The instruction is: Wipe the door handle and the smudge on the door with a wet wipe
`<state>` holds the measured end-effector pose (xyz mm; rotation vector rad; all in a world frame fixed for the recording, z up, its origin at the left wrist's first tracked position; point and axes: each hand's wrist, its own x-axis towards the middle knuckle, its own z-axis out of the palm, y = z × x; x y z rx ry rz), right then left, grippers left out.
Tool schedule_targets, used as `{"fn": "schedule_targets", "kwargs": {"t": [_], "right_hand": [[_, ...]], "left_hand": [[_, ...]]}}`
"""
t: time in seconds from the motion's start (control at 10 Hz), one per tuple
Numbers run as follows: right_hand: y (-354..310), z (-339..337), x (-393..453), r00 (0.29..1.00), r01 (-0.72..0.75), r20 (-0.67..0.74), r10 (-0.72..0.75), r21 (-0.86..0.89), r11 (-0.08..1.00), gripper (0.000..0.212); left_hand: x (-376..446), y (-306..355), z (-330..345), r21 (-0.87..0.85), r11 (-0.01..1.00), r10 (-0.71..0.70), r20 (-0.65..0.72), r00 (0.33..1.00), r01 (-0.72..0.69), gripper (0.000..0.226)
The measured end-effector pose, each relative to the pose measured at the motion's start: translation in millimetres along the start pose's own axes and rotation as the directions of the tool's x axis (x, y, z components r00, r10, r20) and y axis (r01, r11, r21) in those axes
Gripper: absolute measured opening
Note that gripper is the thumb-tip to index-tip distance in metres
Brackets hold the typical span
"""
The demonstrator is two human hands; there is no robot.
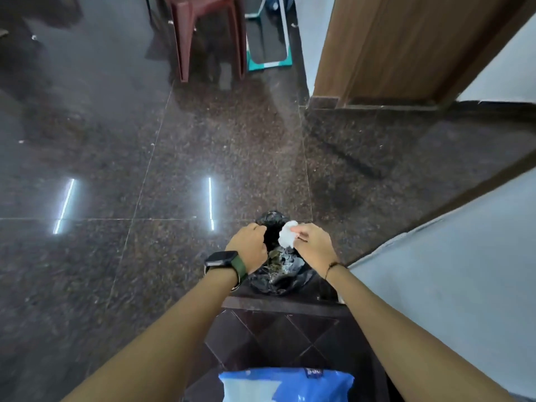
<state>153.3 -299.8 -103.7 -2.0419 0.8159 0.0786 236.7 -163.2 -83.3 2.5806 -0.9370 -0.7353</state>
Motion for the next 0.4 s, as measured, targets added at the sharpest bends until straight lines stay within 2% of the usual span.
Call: {"fn": "schedule_targets", "kwargs": {"t": [0.1, 0.2, 0.3, 0.4], "right_hand": [[32, 31, 45, 0.990, -0.055, 0.126, 0.057, -0.018, 0.998, 0.041], [67, 61, 88, 0.891, -0.325, 0.343, 0.297, 0.028, 0.945, 0.023], [95, 77, 108, 0.820, -0.454, 0.344, 0.456, -0.093, 0.886, 0.022], [111, 75, 105, 0.849, -0.472, 0.236, 0.472, -0.061, 0.880, 0.020]], "left_hand": [[36, -17, 28, 0.016, 1.000, 0.019, 0.036, 0.999, -0.020, 0.036], [65, -31, 48, 0.026, 1.000, 0.017, 0.065, 0.998, -0.018, 0.035], [80, -42, 63, 0.051, 0.998, 0.036, 0.092, 0.995, -0.041, 0.034], [76, -38, 63, 0.045, 0.998, 0.036, 0.094, 0.995, -0.041, 0.035]]}}
